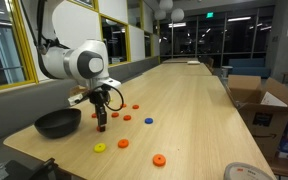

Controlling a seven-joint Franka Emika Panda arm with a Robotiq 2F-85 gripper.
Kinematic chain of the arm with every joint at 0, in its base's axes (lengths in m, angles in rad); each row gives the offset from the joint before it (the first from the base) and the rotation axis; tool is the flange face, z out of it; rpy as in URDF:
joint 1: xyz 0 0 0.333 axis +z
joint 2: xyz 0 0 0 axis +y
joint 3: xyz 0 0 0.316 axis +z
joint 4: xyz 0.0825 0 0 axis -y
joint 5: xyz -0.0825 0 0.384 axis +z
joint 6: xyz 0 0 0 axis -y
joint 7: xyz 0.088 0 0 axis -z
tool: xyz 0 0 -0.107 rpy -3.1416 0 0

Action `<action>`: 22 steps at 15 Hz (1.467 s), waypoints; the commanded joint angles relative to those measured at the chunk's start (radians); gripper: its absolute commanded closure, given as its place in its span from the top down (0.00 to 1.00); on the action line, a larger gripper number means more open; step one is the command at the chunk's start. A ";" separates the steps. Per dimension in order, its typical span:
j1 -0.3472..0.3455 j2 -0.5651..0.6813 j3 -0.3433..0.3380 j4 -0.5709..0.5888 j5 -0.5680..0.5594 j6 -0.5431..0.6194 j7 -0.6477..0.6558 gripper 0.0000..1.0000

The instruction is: Put some rings in the black bowl

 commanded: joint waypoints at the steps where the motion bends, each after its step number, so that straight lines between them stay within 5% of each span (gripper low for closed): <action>1: 0.025 -0.075 -0.010 -0.031 -0.026 -0.032 0.039 0.26; 7: 0.036 -0.229 0.013 -0.056 -0.120 -0.142 0.111 0.26; 13: -0.043 -0.281 0.190 0.010 0.198 -0.320 -0.300 0.26; 17: -0.070 -0.237 0.212 0.096 0.367 -0.460 -0.567 0.25; 22: -0.105 -0.157 0.202 0.191 0.381 -0.630 -0.682 0.25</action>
